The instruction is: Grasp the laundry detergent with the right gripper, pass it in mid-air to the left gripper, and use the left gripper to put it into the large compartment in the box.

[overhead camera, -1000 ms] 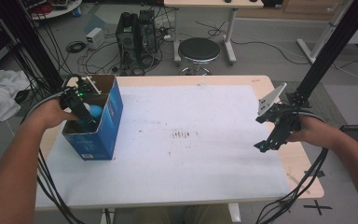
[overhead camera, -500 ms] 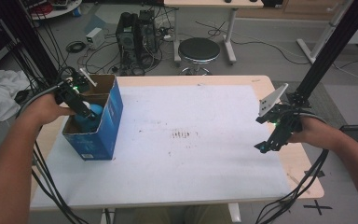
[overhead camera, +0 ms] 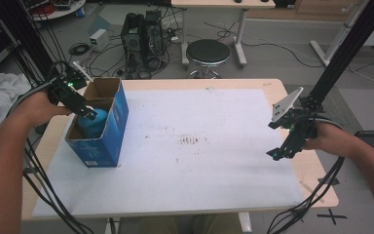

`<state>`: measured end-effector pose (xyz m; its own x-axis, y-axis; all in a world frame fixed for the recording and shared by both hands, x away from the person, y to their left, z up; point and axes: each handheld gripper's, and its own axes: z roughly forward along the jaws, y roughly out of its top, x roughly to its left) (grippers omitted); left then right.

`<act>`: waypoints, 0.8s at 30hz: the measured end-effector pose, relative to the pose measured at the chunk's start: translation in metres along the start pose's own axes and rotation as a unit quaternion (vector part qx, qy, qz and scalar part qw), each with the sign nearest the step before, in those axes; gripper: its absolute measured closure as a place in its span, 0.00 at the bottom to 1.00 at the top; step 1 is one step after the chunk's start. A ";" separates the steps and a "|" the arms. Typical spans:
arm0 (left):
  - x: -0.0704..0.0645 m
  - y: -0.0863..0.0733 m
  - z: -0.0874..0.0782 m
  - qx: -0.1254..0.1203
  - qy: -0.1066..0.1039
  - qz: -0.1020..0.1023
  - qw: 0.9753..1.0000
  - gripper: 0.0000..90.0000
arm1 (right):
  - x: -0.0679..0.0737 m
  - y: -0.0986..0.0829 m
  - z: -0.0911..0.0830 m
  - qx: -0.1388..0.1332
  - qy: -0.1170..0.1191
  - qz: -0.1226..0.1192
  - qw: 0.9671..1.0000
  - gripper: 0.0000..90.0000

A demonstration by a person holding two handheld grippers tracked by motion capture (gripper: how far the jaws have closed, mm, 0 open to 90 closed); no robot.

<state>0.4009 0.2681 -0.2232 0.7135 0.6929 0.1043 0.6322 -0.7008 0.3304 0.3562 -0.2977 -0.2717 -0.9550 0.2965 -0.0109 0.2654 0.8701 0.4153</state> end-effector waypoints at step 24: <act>-0.043 0.037 -0.033 -0.080 -0.034 0.067 0.994 0.33 | 0.006 0.005 -0.003 -0.001 -0.005 0.005 1.000 0.01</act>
<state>0.3837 0.2175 -0.1849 0.8101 0.5784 0.0961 0.4781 -0.7465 0.4628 0.3517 -0.2932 -0.2668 -0.9510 0.3089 -0.0155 0.2745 0.8660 0.4180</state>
